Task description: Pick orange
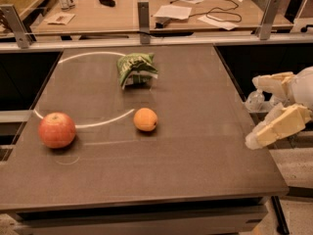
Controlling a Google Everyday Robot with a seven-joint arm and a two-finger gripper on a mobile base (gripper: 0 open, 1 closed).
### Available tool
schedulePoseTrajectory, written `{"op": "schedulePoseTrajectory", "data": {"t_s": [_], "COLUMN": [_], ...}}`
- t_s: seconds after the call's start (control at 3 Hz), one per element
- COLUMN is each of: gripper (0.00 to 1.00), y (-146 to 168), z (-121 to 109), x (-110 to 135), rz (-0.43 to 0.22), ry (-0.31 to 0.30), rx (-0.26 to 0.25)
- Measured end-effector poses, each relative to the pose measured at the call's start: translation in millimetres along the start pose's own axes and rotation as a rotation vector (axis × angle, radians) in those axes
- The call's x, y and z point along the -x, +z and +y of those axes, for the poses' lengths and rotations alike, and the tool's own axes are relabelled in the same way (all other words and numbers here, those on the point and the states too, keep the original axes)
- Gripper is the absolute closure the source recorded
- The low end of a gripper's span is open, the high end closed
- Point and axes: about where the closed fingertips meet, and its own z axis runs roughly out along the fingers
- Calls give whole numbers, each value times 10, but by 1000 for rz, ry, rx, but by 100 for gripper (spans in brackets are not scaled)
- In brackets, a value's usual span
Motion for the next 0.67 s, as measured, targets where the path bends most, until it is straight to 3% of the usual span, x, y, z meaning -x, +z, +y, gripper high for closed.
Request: {"op": "schedulePoseTrajectory", "data": {"t_s": [0.33,0.67], "gripper": [0,0], "y": [302,302], "z": [243,244], "x": [338,338], "rz": [-128,-128], "ry": [-81,-81], "rx": [113,113]}}
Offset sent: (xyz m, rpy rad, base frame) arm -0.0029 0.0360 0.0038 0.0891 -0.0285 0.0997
